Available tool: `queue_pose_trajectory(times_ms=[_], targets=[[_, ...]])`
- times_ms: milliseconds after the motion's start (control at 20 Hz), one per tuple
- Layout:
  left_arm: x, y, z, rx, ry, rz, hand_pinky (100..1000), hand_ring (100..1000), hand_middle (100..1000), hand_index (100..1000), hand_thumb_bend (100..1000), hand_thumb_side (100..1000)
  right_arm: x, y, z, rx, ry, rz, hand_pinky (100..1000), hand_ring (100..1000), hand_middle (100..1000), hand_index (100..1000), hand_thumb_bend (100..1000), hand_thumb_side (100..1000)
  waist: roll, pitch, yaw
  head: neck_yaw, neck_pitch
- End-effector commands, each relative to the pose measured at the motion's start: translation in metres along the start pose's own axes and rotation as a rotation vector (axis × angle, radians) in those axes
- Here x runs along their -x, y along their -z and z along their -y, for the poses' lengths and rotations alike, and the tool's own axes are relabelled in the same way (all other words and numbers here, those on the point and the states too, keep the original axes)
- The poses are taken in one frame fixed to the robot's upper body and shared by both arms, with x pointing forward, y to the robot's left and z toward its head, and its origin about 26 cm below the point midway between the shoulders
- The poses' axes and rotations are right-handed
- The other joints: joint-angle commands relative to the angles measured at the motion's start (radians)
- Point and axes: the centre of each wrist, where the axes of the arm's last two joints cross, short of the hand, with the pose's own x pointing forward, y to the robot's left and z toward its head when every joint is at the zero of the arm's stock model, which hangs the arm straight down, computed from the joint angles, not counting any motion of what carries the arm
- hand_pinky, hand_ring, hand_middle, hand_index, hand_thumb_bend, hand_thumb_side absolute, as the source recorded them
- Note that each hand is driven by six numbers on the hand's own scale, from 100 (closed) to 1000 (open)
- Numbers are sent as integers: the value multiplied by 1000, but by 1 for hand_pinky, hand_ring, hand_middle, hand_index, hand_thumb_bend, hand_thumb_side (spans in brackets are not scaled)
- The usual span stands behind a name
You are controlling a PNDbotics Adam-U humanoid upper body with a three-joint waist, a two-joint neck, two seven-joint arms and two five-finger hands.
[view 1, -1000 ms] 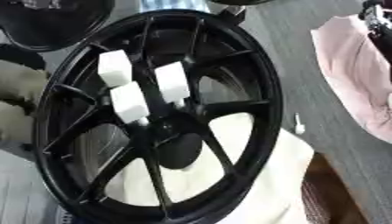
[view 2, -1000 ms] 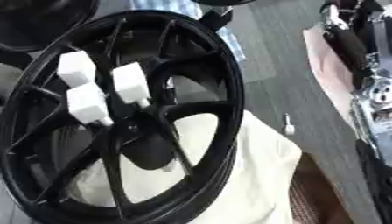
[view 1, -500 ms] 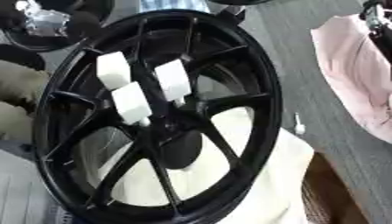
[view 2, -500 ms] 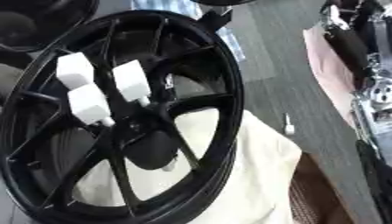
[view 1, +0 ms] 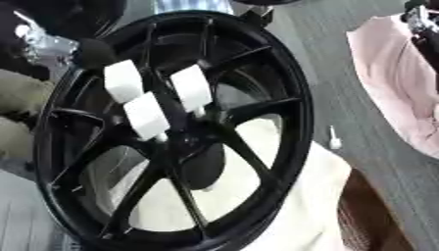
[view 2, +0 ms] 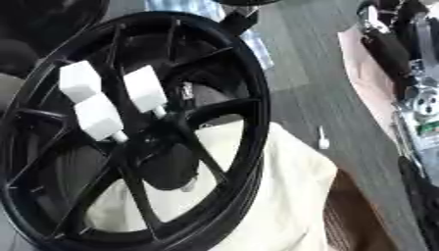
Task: Pull the pin out of the wheel hub.
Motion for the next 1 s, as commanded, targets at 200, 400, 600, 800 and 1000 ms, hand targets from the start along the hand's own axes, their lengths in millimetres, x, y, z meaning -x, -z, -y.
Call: queue_pose_trajectory(times_ms=[200,400,600,800,1000], targets=[[-9,-11,-9,-83,52,-81,749,705,730,858,732,663,-12,5,5,-2,-16,43,866,748,705,782,100,523,-6,-19,-3,-3,-6],[-8,-9,-3,-54,47,-102,746,703,728,859,726,667,-13,5,4,-4,-14,47,866,748,705,782,100,523,-4,-18,-6,-2,-3],[-1,-7,4,-62,19,-171,733,685,711,849,722,650,-14,6,3,-8,-11,50,866,748,705,781,100,523,-4,-16,-11,-4,-2],[8,-2,15,-66,-20,-256,728,683,707,838,733,641,-15,6,2,-11,-10,53,866,748,705,782,100,523,-4,-14,-15,-7,-1],[10,1,22,-46,-31,-285,723,681,703,829,745,634,-15,6,2,-14,-8,55,865,748,706,781,100,523,-4,-13,-18,-10,-4]])
